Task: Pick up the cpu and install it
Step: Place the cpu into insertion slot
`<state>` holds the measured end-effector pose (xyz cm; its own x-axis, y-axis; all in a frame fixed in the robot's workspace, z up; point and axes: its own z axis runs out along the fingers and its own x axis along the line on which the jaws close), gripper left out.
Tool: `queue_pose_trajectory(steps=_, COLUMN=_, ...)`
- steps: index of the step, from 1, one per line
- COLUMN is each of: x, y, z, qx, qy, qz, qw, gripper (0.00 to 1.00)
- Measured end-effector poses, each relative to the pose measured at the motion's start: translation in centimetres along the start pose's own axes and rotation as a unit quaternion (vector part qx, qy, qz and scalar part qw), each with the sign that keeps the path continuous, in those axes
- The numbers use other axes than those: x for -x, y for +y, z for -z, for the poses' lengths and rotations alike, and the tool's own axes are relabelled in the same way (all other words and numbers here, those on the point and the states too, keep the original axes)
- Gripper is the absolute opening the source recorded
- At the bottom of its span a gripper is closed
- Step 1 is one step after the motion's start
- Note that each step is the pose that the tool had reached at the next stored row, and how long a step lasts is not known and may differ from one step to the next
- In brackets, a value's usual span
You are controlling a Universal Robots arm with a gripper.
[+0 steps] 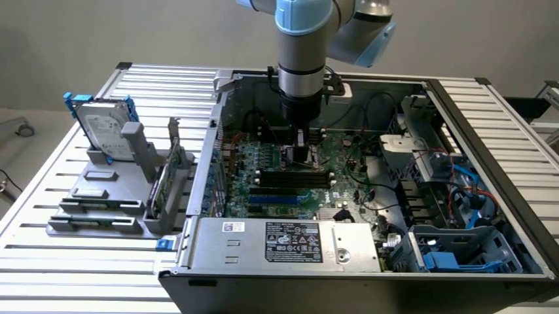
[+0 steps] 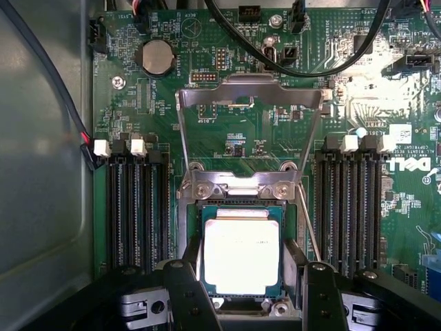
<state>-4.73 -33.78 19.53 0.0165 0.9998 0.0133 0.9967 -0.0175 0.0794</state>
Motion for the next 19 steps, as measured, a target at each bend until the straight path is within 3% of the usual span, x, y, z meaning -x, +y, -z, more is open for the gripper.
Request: queue_pose_trajectory(steps=19, x=-0.01, y=-0.05, z=-0.29, qx=0.0003, qy=0.0003, qz=0.001, qw=1.0, gripper=0.55)
